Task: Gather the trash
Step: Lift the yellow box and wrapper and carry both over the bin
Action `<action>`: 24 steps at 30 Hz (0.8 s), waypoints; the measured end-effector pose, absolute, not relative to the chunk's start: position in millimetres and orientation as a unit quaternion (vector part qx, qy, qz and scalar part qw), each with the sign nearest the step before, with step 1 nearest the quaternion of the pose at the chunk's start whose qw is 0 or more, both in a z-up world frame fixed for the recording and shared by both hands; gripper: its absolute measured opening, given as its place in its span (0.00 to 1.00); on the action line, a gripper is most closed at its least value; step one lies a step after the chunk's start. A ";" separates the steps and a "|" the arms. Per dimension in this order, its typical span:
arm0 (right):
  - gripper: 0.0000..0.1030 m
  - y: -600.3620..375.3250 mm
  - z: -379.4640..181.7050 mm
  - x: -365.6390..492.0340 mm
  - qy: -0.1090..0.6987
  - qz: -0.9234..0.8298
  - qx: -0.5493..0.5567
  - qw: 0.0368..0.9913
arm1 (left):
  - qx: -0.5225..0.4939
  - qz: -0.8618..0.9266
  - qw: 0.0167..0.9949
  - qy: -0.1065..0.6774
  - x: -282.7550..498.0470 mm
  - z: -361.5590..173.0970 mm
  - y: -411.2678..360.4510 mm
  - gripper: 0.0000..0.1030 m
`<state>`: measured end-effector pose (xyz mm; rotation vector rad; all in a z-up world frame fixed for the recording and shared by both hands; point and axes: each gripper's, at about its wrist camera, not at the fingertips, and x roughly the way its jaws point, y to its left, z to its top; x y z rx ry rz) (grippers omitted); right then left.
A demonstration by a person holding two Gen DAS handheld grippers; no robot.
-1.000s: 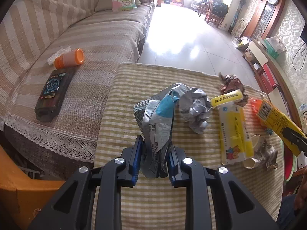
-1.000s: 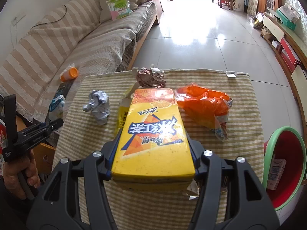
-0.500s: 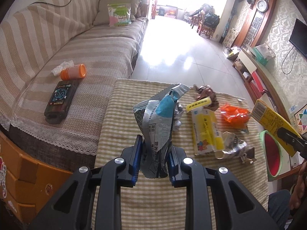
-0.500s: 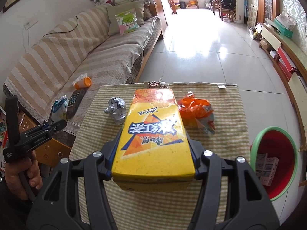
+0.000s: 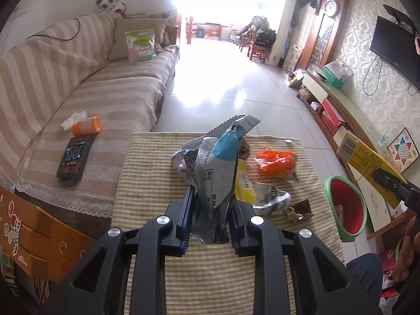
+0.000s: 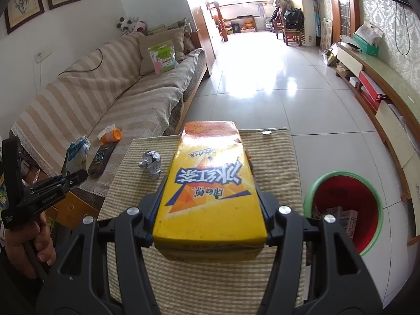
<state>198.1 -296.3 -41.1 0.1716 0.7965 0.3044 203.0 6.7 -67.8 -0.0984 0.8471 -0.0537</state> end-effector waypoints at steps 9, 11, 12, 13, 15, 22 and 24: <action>0.54 -350.4 -31.2 189.4 0.368 0.116 0.105 0.916 | -0.023 -0.070 0.912 0.403 207.7 -51.1 -59.3 0.21; 0.54 -364.3 -31.1 188.9 0.367 0.107 0.111 0.918 | -0.022 -0.082 0.911 0.403 210.2 -49.3 -74.1 0.21; 0.54 -370.4 -31.0 188.4 0.366 0.104 0.112 0.918 | -0.020 -0.089 0.911 0.403 212.4 -48.7 -83.4 0.21; 0.54 -377.7 -30.8 188.0 0.364 0.099 0.114 0.919 | -0.017 -0.095 0.910 0.403 214.7 -48.6 -91.8 0.21; 0.54 -391.2 -31.4 187.4 0.363 0.090 0.119 0.920 | -0.012 -0.109 0.907 0.405 220.8 -49.1 -110.9 0.21; 0.54 -441.7 -42.5 184.3 0.365 0.051 0.138 0.919 | 0.004 -0.156 0.899 0.408 239.8 -49.1 -172.3 0.21; 0.54 -456.6 -47.0 183.4 0.366 0.040 0.145 0.918 | 0.005 -0.169 0.896 0.411 244.8 -50.1 -188.3 0.21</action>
